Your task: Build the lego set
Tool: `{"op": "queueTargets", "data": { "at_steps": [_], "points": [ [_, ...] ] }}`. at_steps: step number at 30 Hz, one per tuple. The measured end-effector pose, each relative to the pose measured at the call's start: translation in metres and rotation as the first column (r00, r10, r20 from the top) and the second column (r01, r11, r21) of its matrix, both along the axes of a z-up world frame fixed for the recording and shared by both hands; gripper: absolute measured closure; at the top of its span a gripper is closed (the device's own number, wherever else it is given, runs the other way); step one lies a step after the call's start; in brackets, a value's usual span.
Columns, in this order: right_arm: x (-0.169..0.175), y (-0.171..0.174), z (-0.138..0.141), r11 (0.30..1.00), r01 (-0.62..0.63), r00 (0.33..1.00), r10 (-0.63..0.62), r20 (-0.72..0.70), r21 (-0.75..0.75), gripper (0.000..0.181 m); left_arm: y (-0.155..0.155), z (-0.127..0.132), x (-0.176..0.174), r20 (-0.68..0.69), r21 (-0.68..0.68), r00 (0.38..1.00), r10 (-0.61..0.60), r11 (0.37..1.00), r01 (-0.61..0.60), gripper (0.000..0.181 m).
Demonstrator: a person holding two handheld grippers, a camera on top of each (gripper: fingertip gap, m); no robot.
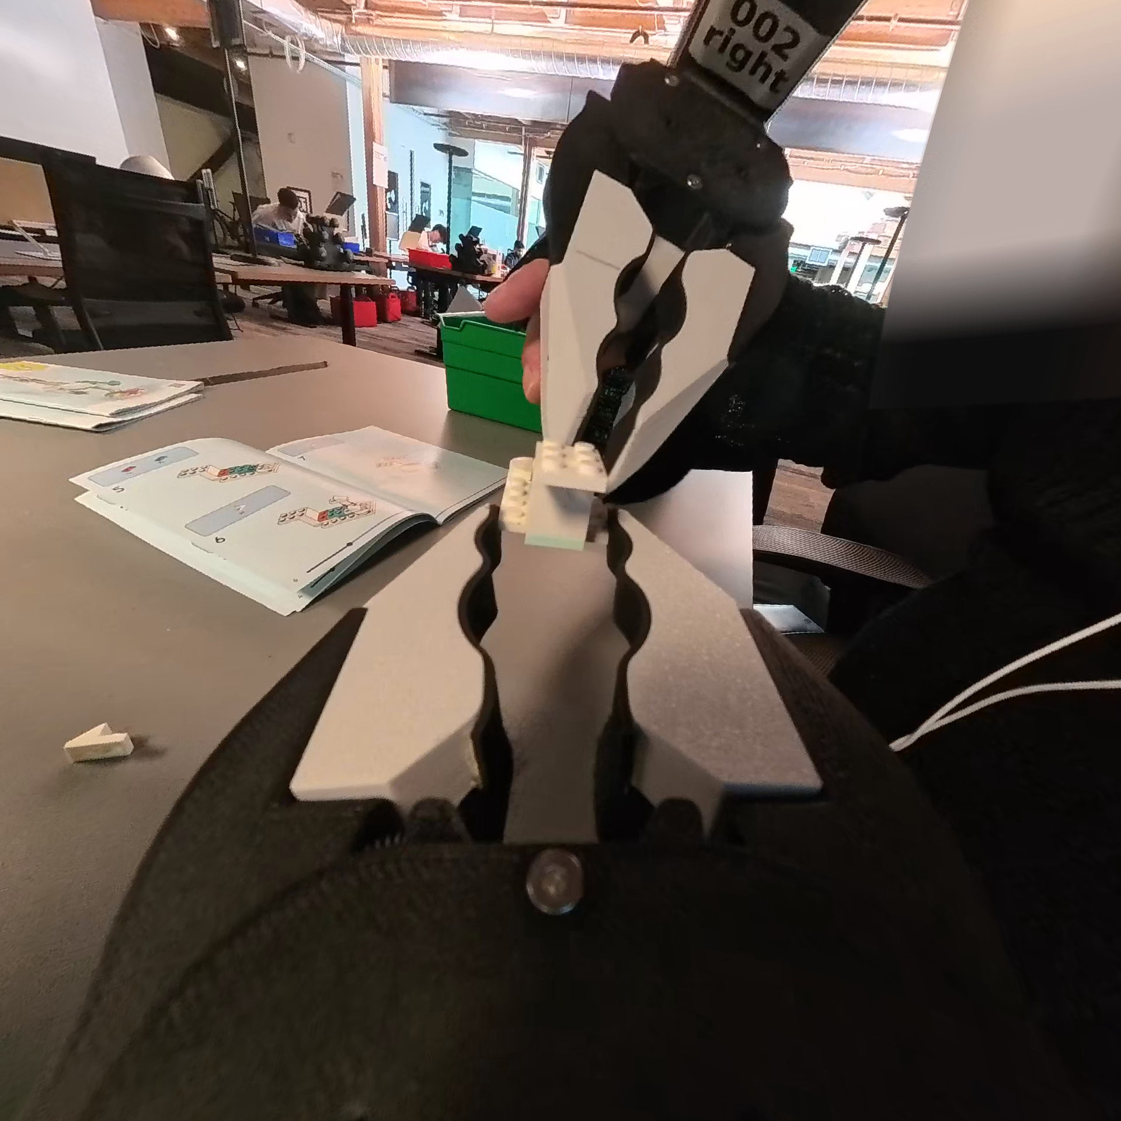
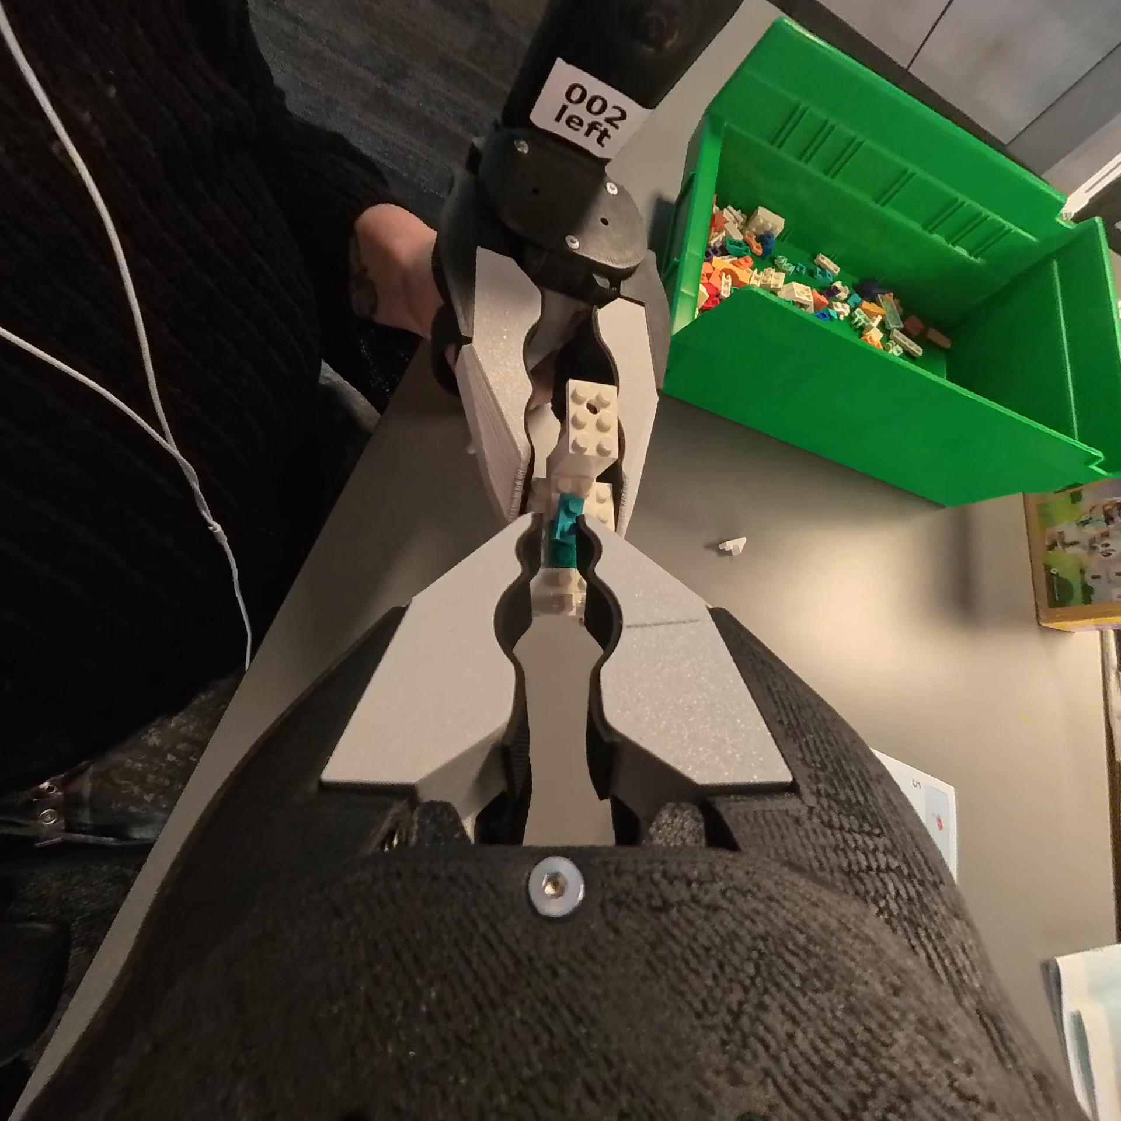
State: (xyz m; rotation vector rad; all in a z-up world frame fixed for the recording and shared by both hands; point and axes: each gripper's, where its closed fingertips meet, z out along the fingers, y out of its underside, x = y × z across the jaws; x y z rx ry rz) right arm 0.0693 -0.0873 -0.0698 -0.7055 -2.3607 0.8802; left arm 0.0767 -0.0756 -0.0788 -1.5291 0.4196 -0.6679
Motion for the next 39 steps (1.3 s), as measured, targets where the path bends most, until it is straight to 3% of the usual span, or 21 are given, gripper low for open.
{"op": "queueTargets", "data": {
  "at_steps": [10,14,17,22,28,39],
  "points": [
    [0.001,-0.001,0.002,1.000,-0.012,1.000,0.013,-0.022,0.019,0.167,0.001,0.001,-0.003,0.014,-0.001,1.000,0.010,1.000,-0.010,0.148],
    [0.000,0.001,0.005,0.998,0.004,0.996,0.001,-0.089,0.064,0.152,0.002,0.001,-0.005,0.032,-0.007,0.999,0.022,1.000,-0.022,0.148],
    [-0.003,0.000,0.007,0.984,0.012,0.973,0.029,-0.229,0.177,0.138,0.003,0.002,-0.008,0.048,-0.015,0.998,0.032,0.999,-0.031,0.148],
    [-0.010,-0.003,-0.004,0.844,0.104,0.876,0.172,-0.450,0.526,0.136,0.004,0.002,-0.009,0.057,-0.019,0.998,0.034,0.999,-0.033,0.148],
    [-0.018,0.000,-0.008,0.678,0.243,0.793,0.272,-0.545,0.693,0.147,0.004,0.002,-0.010,0.063,-0.021,0.997,0.036,0.999,-0.035,0.148],
    [-0.024,0.002,-0.009,0.638,0.284,0.764,0.301,-0.571,0.716,0.167,0.004,0.002,-0.010,0.076,-0.031,0.997,0.027,0.999,-0.025,0.148]
  ]
}}
